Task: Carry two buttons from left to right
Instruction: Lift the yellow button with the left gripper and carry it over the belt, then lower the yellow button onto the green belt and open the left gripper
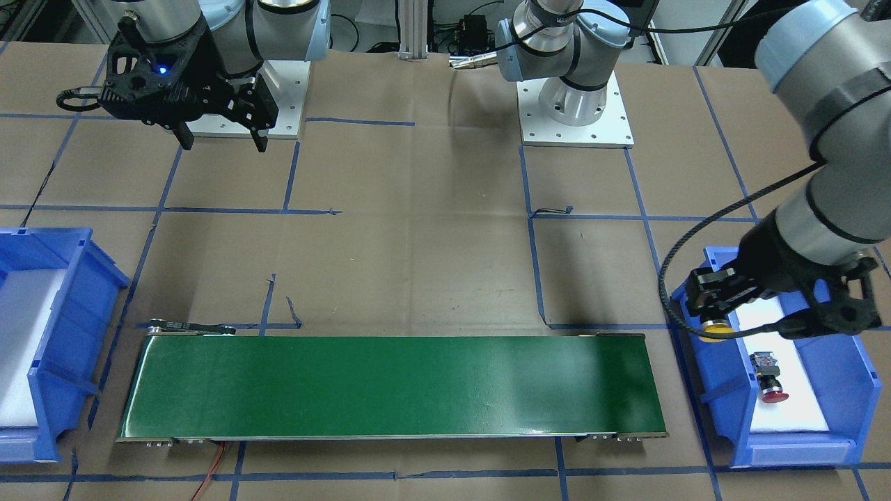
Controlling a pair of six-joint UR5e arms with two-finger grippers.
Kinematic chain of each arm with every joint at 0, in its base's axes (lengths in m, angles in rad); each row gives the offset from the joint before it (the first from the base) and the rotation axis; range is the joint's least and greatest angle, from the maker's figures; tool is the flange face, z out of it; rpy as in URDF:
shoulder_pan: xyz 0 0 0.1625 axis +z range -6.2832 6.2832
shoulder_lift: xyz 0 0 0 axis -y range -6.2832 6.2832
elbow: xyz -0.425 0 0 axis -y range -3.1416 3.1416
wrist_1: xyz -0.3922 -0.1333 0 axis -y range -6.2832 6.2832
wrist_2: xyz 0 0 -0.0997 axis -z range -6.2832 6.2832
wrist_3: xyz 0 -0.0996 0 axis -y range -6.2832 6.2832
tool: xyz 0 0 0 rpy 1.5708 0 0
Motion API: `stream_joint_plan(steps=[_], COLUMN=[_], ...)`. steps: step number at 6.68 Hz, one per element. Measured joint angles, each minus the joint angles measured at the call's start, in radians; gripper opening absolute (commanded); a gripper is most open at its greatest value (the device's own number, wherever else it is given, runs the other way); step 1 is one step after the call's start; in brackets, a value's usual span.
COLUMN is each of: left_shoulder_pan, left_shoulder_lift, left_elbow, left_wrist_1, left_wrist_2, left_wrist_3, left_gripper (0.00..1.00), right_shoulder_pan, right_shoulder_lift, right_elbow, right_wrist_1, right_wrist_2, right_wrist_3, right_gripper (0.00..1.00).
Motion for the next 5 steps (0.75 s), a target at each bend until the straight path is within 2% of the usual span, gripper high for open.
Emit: stream_joint_plan(steps=[3,5], left_shoulder_pan=[-0.127,-0.149], left_shoulder_lift=[-0.110,-0.159], left_elbow=[-0.022,-0.051], left_wrist_1=[0.117,0.177], left_wrist_2=[0.005,0.008], left_wrist_3=[-0.109,-0.113], left_gripper=[0.00,0.00], right_shoulder_pan=[0.000,0.000], right_shoulder_lift=[0.001,0.001], right_elbow=[0.000,0.001], right_wrist_1=[0.000,0.000], right_wrist_2=[-0.001,-0.001], right_wrist_3=[0.000,0.000], right_gripper=[1.00,1.00])
